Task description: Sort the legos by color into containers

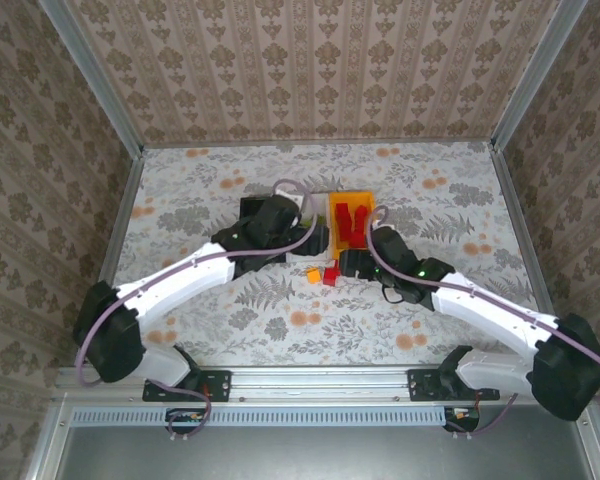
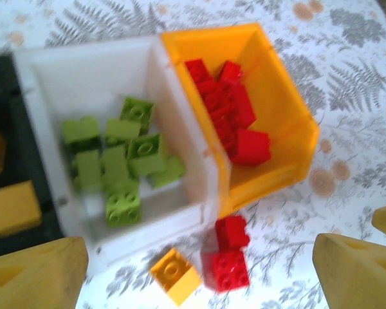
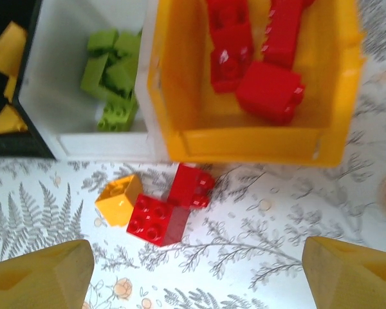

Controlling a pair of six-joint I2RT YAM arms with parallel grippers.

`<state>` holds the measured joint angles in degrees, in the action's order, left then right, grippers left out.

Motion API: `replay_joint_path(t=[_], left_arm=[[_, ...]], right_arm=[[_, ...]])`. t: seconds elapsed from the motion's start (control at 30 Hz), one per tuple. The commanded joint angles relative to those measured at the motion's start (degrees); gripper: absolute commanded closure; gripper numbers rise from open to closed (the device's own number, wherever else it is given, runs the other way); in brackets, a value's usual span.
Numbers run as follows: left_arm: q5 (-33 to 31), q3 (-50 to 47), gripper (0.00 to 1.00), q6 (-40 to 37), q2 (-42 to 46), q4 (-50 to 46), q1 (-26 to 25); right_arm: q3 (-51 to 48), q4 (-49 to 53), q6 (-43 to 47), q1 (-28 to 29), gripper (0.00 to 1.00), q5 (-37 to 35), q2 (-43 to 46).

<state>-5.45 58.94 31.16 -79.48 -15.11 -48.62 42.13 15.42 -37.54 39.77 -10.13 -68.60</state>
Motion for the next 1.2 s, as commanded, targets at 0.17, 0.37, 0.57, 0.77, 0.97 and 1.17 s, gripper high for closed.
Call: replay_joint_path(t=[0.17,0.37,0.57,0.77,0.97,1.17], left_arm=[[-4.2,-15.5,0.00,6.6,12.2,2.6,-0.1],[-5.1,-23.5,0.00,9.5,19.2,4.2,-0.1],[-6.0,-25.6,0.00,10.0,22.4,2.5,-0.2],[-7.0,-26.2,0.00,9.6,23.6,2.1,0.1],[-7.0,-26.2,0.00,9.9,23.1,2.1,0.2],[-6.8,-26.4,0.00,10.0,22.5,2.5,0.2]], right_arm=[[3.4,-5.5,-3.3,6.2,0.24,-2.2,-13.3],[7.9,-5.1,-3.8,7.1,0.27,-4.4,-21.1],[10.0,-2.9,-4.9,7.1,0.39,-6.0,-25.2],[10.1,-2.8,-5.3,6.8,0.52,-5.7,-28.1],[7.1,-5.0,-4.4,6.7,0.65,-5.0,-26.2],[2.9,-4.7,-4.6,6.8,0.67,-4.6,-20.5]])
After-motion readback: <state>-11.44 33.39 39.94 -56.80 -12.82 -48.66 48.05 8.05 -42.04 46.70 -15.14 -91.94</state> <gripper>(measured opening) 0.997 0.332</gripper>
